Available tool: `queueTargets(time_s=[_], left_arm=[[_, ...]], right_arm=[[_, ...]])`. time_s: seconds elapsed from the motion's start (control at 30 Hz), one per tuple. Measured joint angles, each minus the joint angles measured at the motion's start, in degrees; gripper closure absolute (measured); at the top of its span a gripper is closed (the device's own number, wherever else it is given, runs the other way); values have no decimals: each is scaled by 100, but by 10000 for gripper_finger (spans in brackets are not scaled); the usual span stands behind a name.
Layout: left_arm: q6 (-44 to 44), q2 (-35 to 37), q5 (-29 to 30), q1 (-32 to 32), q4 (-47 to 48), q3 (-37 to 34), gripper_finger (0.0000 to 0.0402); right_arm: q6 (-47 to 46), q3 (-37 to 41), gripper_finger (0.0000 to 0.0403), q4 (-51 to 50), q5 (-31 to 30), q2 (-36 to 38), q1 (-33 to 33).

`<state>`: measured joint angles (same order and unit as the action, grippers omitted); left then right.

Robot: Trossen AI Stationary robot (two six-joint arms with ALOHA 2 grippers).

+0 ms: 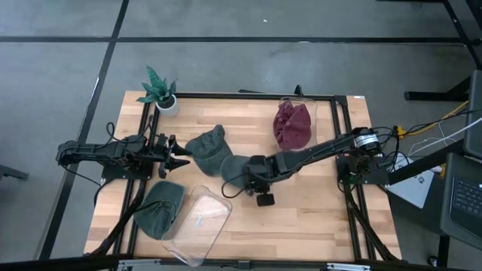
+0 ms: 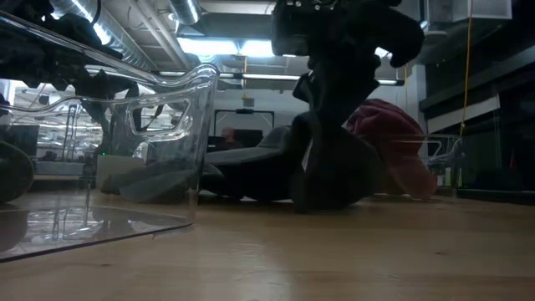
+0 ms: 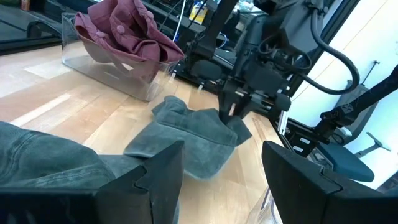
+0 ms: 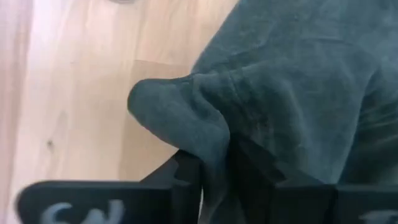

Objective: Pick & Place hat
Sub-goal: Put the top right black cap into the bottom transparent bin

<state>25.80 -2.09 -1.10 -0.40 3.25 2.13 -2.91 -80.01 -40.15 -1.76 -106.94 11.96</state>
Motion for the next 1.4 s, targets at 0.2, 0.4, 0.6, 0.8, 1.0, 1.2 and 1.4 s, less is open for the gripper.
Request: queueTargets(time_s=[0.2,0.4,0.6,0.8,1.0,1.2,1.4], left_arm=[[0,0,0,1,0,0,192],[2,0,-1,1,0,0,192],[1,0,0,0,0,0,192],[2,0,2,0,0,0,192],[2,0,0,0,0,0,192],[2,0,-1,0,0,0,192],[1,0,0,0,0,0,192]], right_arm=[[-570,15,243,3,602,100,-12],[-1420,15,164,-64,1363,487,-85],[-3221,87,118,-277,1335,910,-145],[-5368,1134,117,486,396,1559,-58],[-7521,2887,119,2399,-12,2181,208],[-9162,4016,120,4020,-218,2273,399],[-9962,4406,120,4338,-148,2243,750]])
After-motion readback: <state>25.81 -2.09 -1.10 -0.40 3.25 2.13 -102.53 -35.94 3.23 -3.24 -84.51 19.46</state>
